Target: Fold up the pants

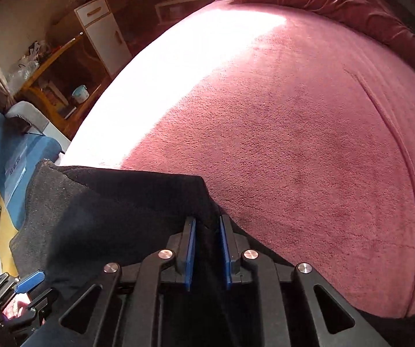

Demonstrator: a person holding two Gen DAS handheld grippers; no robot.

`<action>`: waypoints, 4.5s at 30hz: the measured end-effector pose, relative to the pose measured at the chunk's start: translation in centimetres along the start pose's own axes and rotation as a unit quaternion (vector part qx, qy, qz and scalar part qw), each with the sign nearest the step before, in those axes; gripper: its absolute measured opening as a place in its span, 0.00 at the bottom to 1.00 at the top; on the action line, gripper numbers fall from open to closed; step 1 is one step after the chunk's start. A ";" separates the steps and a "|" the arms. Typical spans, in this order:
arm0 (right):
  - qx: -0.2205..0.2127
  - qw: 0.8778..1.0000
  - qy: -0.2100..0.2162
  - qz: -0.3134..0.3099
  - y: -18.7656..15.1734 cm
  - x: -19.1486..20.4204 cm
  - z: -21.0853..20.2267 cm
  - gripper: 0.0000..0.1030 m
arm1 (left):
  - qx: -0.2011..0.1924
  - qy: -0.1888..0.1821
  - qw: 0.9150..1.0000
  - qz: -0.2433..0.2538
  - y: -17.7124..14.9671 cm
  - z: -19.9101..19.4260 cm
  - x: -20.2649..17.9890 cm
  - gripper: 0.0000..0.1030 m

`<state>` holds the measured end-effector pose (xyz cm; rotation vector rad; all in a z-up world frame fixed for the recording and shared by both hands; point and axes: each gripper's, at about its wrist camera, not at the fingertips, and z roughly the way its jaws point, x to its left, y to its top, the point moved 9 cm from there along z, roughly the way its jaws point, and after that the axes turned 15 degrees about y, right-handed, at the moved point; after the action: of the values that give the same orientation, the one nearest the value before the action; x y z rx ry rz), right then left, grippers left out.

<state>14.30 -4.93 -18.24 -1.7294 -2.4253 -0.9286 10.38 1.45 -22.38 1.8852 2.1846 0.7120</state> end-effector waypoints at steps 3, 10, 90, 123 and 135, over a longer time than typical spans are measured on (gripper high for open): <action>-0.031 0.999 0.002 0.011 -1.3 0.1 -2.6 0.44 | -0.010 -0.003 1.000 -0.006 0.0 -0.9 0.1 0.33; -0.065 0.997 0.021 0.046 -7.0 0.6 -7.1 0.70 | -0.037 -0.013 0.999 -0.002 -0.1 -3.1 -0.5 0.33; -0.341 0.891 0.030 0.299 -21.9 -21.3 -36.3 0.15 | 0.063 -0.184 0.981 0.013 0.1 -4.8 -10.9 0.56; -0.051 0.991 0.083 0.091 -22.8 -2.1 -15.6 0.51 | 0.175 -0.374 0.909 -0.047 1.9 -6.6 -16.7 0.67; -0.098 0.965 -0.033 0.243 -30.8 -11.7 -24.2 0.54 | 0.207 -0.350 0.913 0.016 -0.4 -6.4 -20.9 0.64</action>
<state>-15.52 -32.88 -16.29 -2.3023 -1.8392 -1.0735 11.19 -20.38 -20.76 1.9305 1.8977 -0.4300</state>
